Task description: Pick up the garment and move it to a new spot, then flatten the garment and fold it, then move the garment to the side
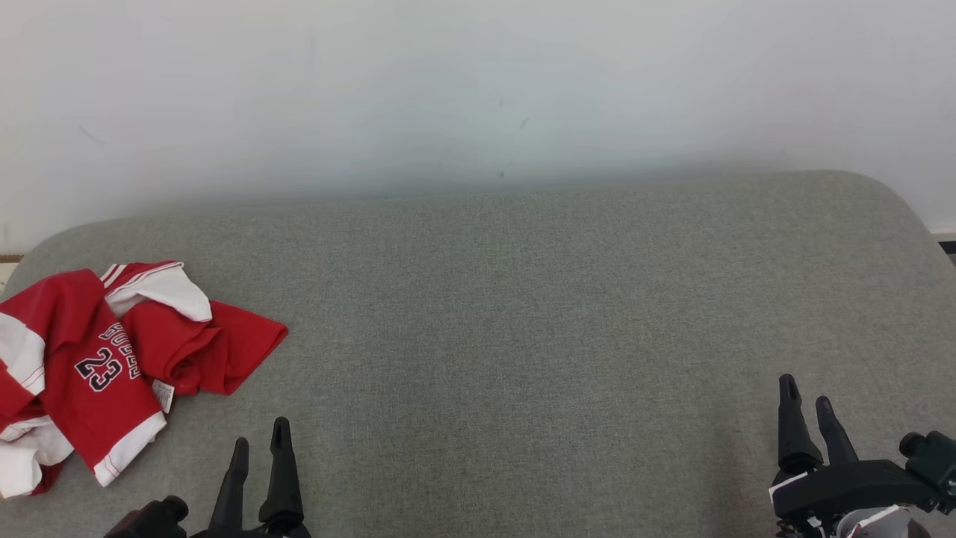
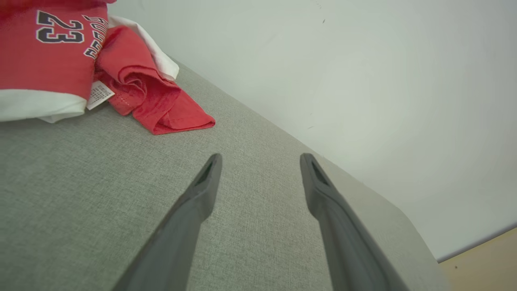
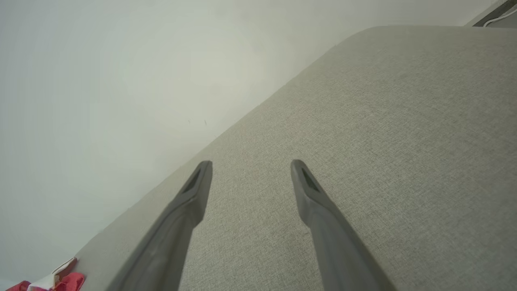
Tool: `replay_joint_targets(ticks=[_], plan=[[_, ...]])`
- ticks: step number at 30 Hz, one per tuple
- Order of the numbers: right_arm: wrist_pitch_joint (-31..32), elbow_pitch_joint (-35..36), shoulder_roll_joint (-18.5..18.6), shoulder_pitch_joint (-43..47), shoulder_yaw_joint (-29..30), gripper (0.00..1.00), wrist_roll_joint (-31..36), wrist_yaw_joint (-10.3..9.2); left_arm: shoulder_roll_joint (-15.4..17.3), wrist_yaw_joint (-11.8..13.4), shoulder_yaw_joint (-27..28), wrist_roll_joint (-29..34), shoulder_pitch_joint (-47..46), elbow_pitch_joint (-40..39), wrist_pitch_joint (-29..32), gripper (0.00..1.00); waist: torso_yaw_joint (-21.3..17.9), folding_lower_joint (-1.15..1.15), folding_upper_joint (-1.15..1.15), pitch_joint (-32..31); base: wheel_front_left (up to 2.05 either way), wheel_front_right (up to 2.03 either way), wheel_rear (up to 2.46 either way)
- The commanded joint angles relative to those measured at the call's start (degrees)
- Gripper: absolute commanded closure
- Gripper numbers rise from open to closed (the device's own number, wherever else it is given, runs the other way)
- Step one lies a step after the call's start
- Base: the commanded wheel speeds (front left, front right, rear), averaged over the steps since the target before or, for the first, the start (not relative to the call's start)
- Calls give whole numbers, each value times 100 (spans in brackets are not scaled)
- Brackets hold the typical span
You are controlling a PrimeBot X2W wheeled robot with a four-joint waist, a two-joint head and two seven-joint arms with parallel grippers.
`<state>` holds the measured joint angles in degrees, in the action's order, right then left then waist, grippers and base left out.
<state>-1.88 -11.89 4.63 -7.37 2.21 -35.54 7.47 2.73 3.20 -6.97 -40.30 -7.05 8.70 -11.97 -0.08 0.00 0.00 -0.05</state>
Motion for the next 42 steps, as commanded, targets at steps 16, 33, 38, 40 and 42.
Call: replay_joint_targets(ticks=[16,33,38,40,42], plan=[[-439,256,100,116,-511,0,1230,3,19,333,193,1346,120,-208,-123,0,21,0,0,-75,0,0,0],[-704,477,294,238,-1071,0,1904,3,86,656,461,2317,300,-363,-197,0,41,0,0,-134,0,0,0],[-752,567,351,276,-1226,0,2088,3,97,709,520,2569,347,-410,-218,0,44,0,0,-138,0,0,0],[-771,605,375,291,-1302,0,2143,3,103,736,541,2672,353,-424,-231,0,46,0,0,-141,0,0,0],[-803,646,405,298,-1365,0,2200,3,104,758,555,2777,364,-441,-232,0,48,0,0,-145,0,0,0]])
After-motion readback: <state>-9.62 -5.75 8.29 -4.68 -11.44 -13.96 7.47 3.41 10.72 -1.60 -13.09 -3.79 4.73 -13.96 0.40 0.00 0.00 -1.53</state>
